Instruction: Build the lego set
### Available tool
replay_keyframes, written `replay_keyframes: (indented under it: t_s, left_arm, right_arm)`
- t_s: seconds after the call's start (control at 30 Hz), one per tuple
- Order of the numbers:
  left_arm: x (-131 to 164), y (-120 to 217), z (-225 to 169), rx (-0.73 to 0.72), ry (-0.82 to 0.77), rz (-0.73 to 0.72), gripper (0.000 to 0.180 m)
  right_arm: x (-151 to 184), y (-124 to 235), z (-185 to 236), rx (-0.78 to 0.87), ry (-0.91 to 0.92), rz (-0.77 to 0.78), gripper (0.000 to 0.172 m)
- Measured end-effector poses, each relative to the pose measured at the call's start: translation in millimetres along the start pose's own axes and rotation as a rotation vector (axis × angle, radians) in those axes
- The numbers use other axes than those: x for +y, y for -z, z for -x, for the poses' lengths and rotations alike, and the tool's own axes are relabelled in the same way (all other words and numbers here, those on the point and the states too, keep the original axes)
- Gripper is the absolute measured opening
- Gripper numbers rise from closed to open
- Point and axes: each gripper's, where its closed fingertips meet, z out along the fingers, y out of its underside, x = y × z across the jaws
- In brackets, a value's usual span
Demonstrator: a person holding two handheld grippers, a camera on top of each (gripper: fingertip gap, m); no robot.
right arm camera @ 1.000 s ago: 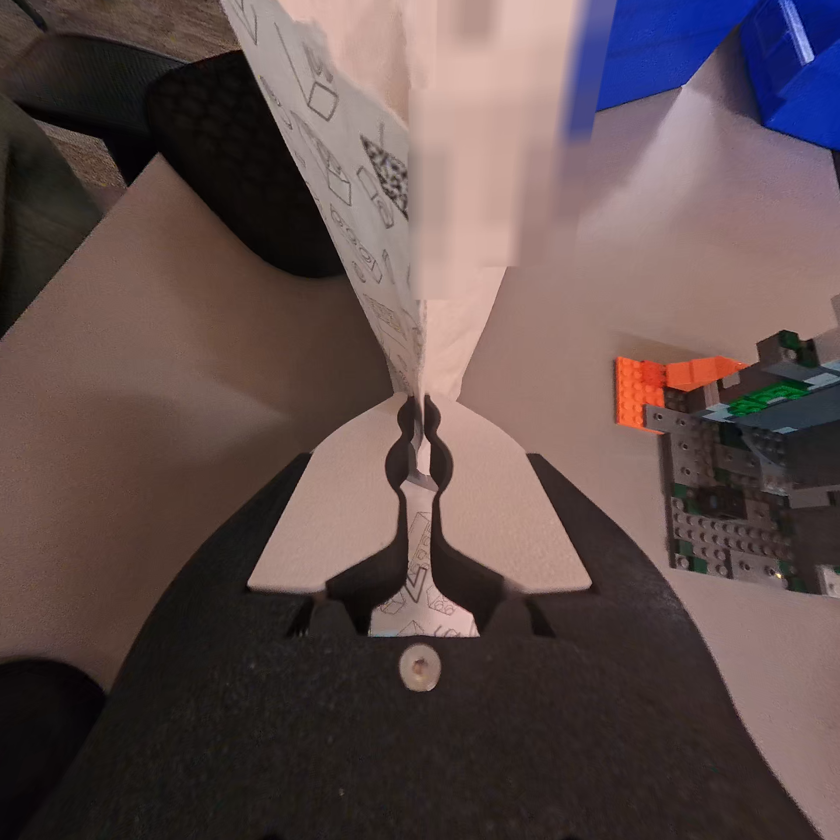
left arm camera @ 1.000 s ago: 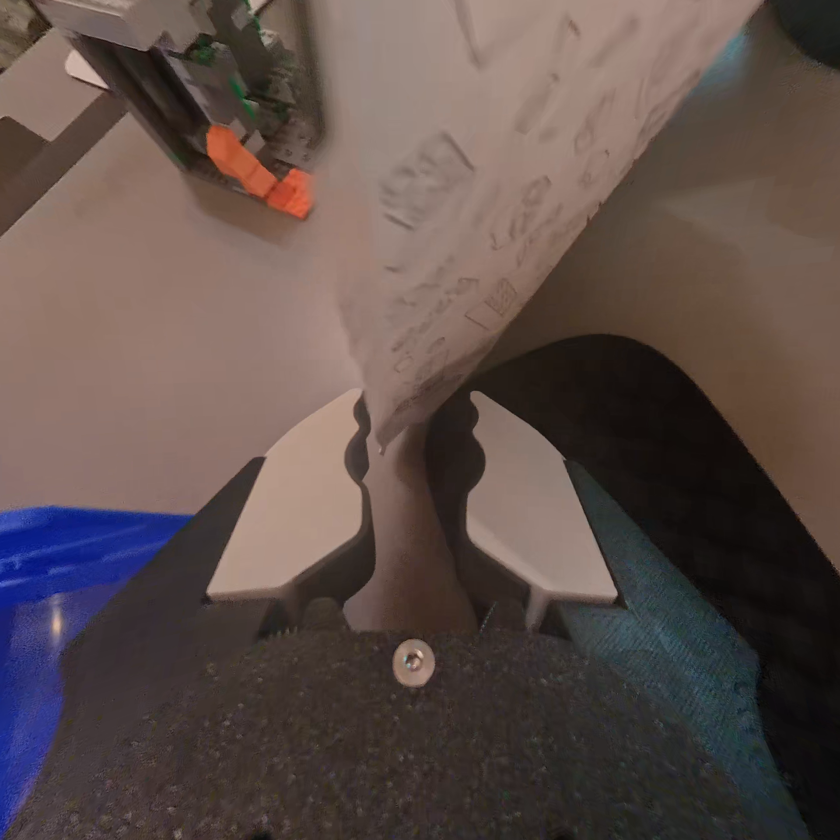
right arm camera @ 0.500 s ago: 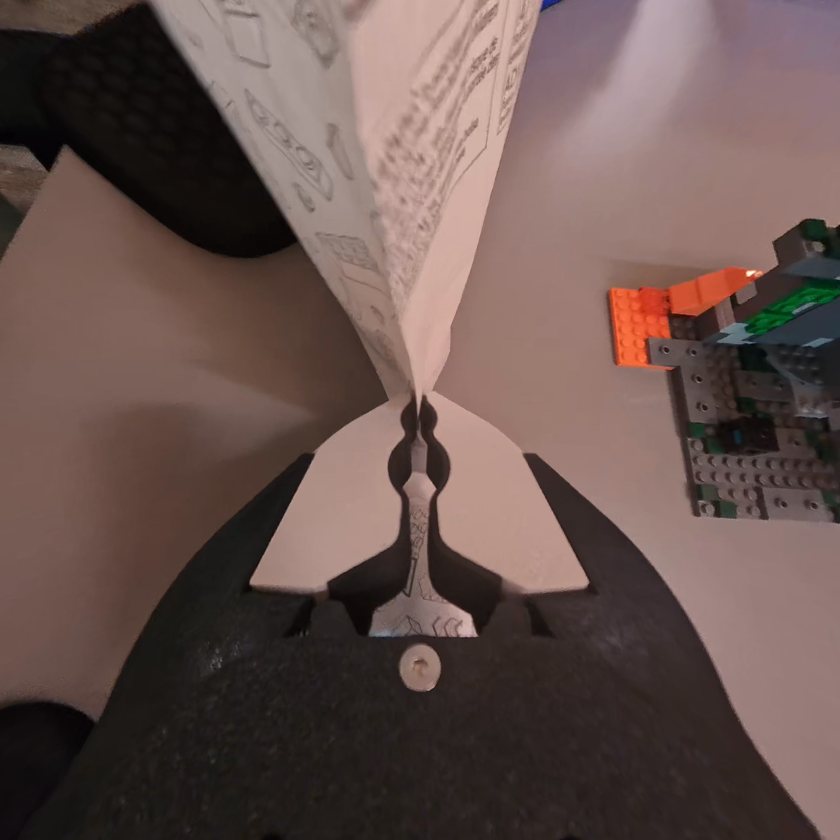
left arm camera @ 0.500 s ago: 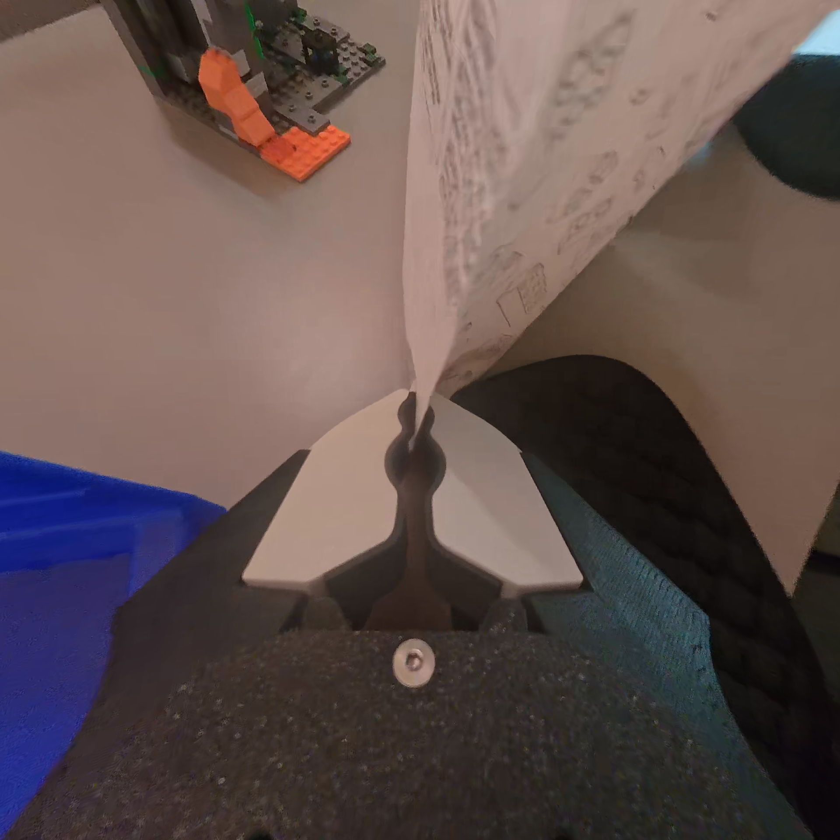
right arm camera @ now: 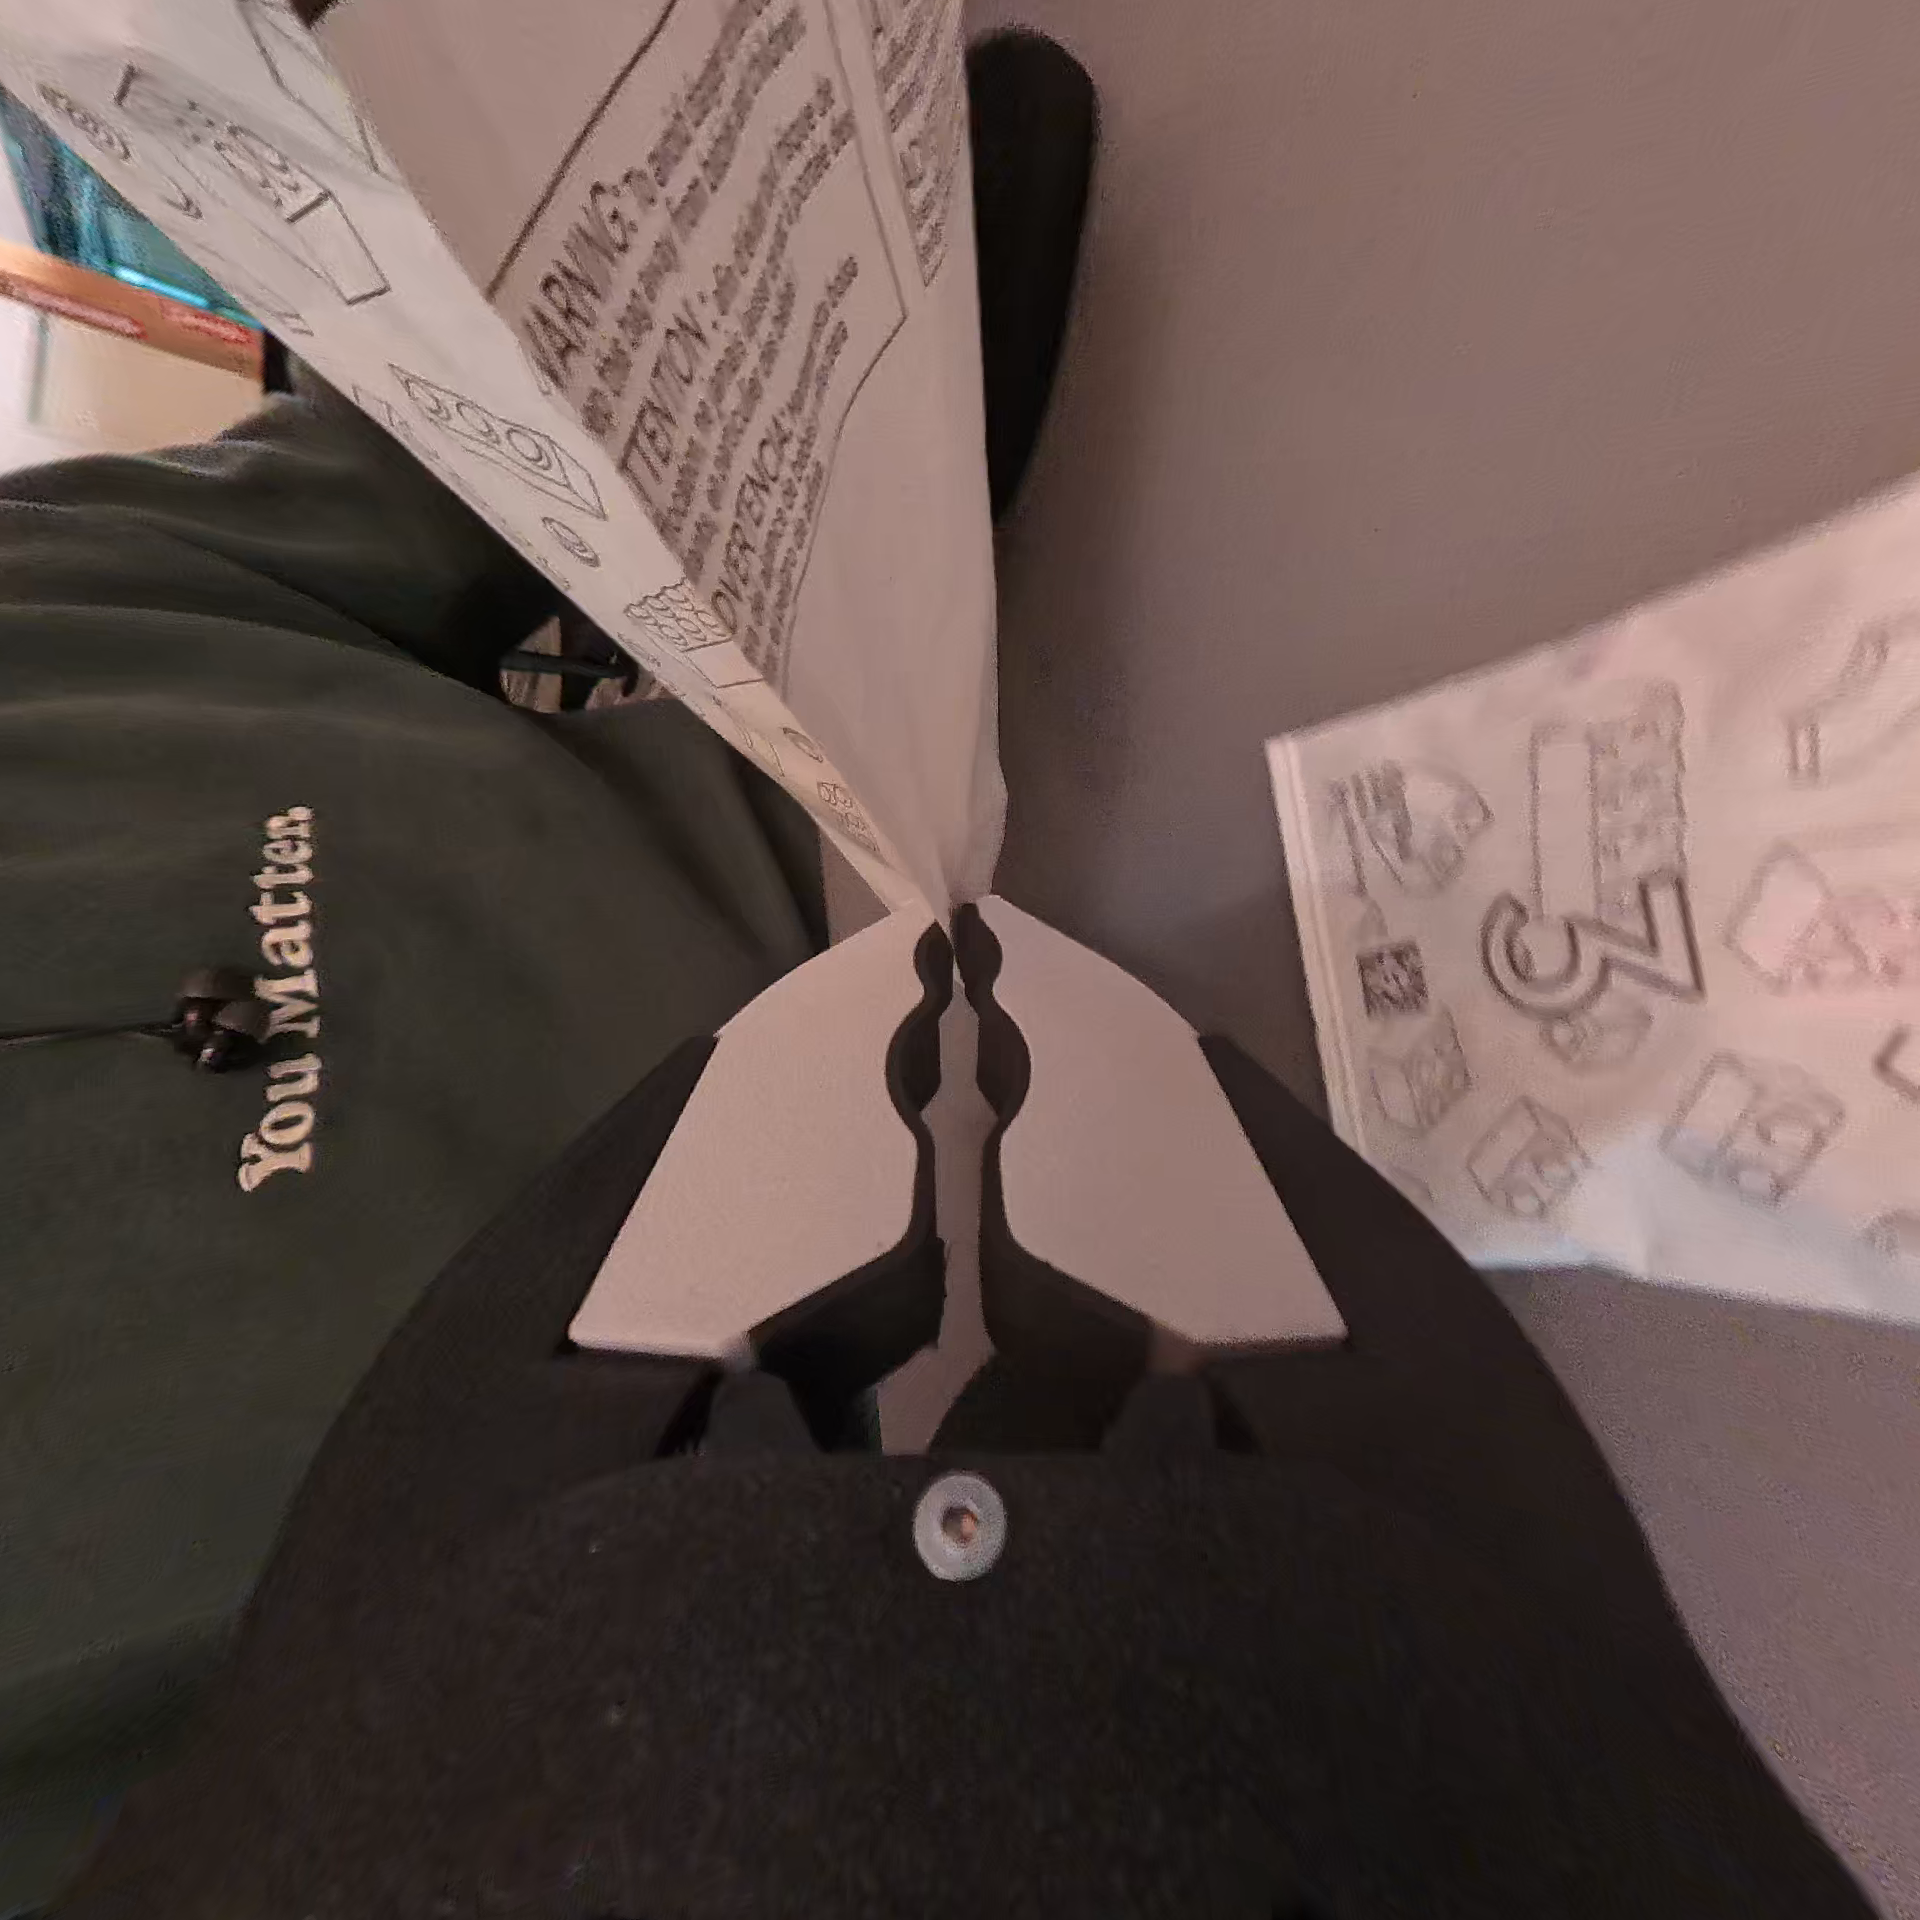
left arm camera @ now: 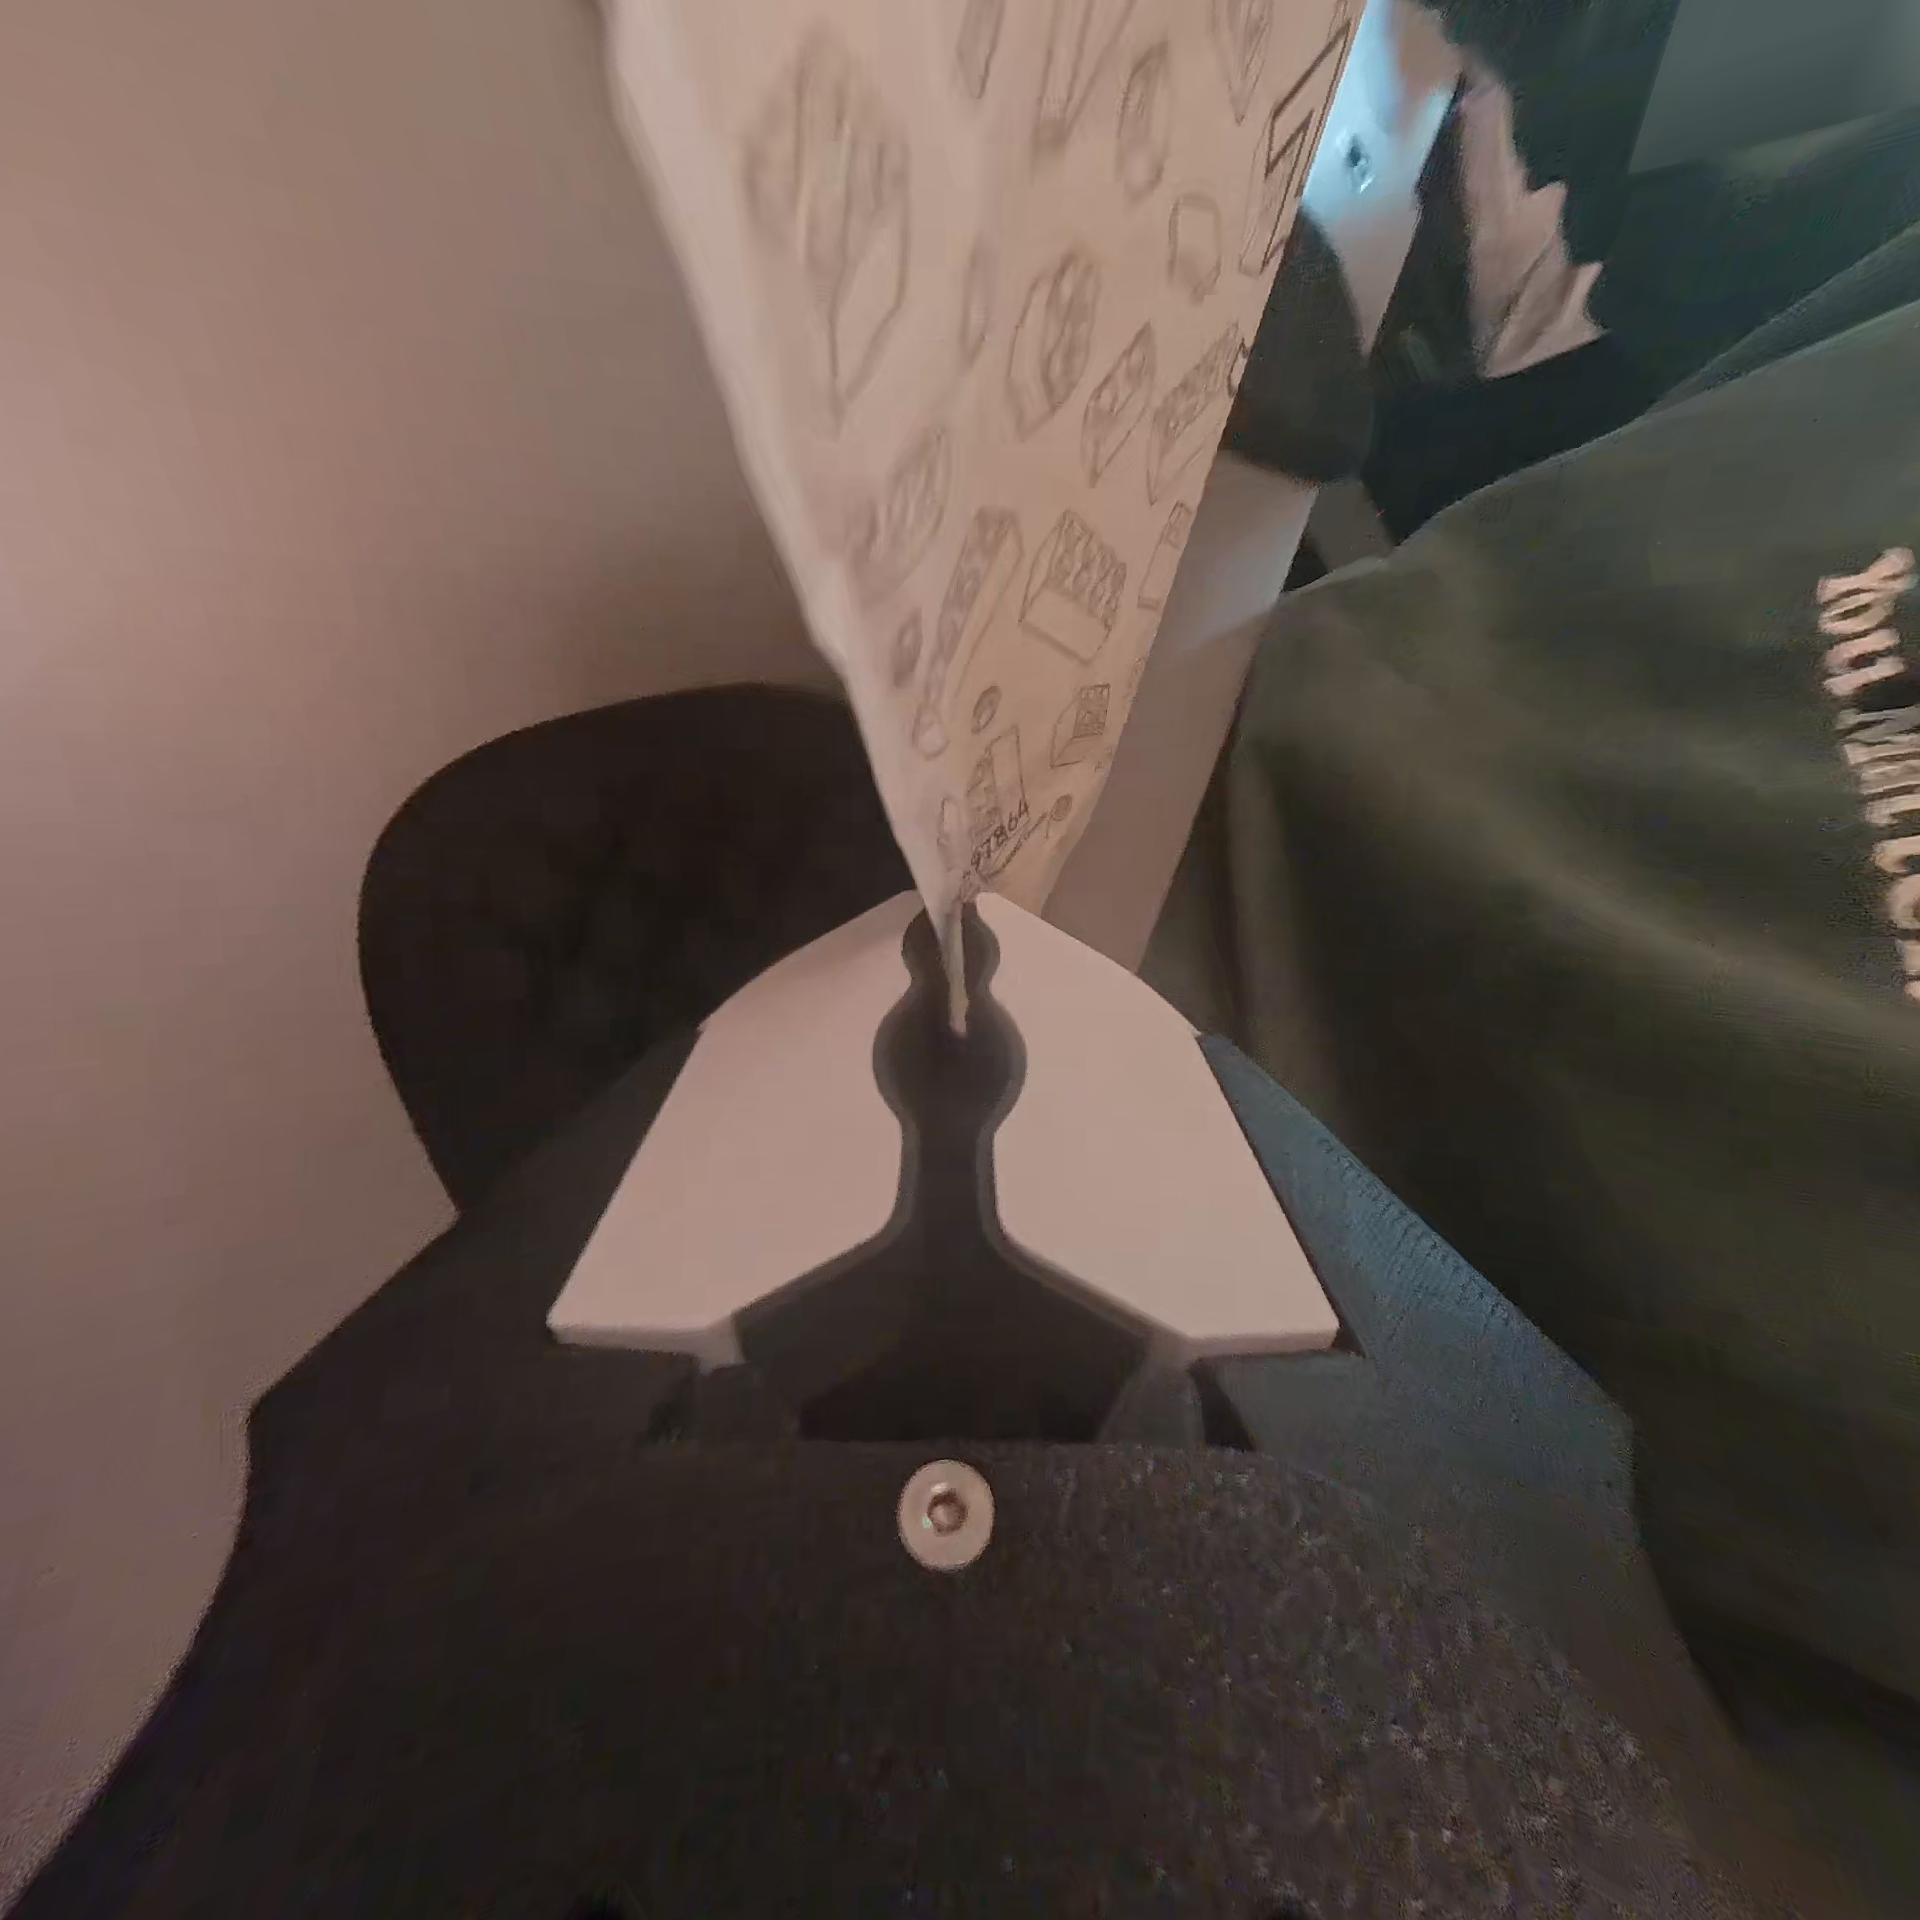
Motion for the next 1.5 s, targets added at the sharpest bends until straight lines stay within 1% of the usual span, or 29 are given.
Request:
replay_keyframes:
  t_s: [0.07, 0.17, 0.33, 0.43, 0.6, 0.7, 0.87, 1.0, 1.07, 1.13, 1.2, 1.33, 1.37, 1.4, 1.43, 1.5]
  left_arm:
    - [2, -4, 8, -0.035, -0.011, 0.011, 0.008]
    - [-6, 0, 12, -0.081, -0.048, -0.019, 0.008]
    - [-2, 5, 23, -0.302, -0.277, 0.017, 0.011]
    - [-2, 4, 20, -0.396, -0.402, 0.018, 0.014]
    - [15, -5, 12, -0.498, -0.646, 0.097, 0.033]
    - [19, -8, 11, -0.587, -0.781, 0.097, 0.036]
    - [9, -16, -4, -0.727, -1.060, 0.040, 0.039]
    - [-1, -21, -6, -0.874, -1.321, 0.054, 0.039]
    - [-3, -24, -6, -0.910, -1.400, 0.051, 0.041]
    - [-4, -30, -5, -0.923, -1.456, 0.055, 0.040]
    - [-4, -35, -4, -0.915, -1.505, 0.074, 0.033]
    - [-9, -37, -3, -0.900, -1.524, 0.068, 0.030]
    - [-11, -36, -4, -0.902, -1.535, 0.058, 0.025]
    - [-13, -34, -8, -0.904, -1.545, 0.037, 0.012]
    - [-15, -32, -12, -0.900, -1.547, 0.009, 0.005]
    - [-16, -28, -14, -0.890, -1.507, -0.002, 0.003]
  right_arm:
    - [9, 1, -12, 0.042, -0.019, -0.007, 0.002]
    - [11, 9, -24, 0.130, 0.007, -0.025, 0.010]
    - [14, 20, -39, 0.296, 0.120, -0.001, 0.013]
    - [13, 24, -46, 0.369, 0.200, 0.008, 0.010]
    - [11, 23, -47, 0.410, 0.294, -0.004, 0.006]
    - [11, 22, -47, 0.405, 0.294, -0.011, 0.006]
    - [11, 22, -51, 0.409, 0.282, -0.010, 0.006]
    - [10, 21, -53, 0.404, 0.268, 0.007, 0.006]
    - [10, 20, -56, 0.408, 0.265, 0.019, 0.006]
    - [9, 19, -57, 0.411, 0.265, 0.027, 0.006]
    - [8, 19, -59, 0.424, 0.270, 0.033, 0.005]
    - [7, 20, -58, 0.413, 0.266, 0.022, 0.002]
    - [6, 19, -57, 0.397, 0.255, 0.014, 0.001]
    - [6, 19, -56, 0.389, 0.247, 0.010, 0.000]
    - [6, 19, -55, 0.380, 0.246, 0.009, 0.000]
    - [5, 19, -52, 0.358, 0.240, 0.003, 0.000]
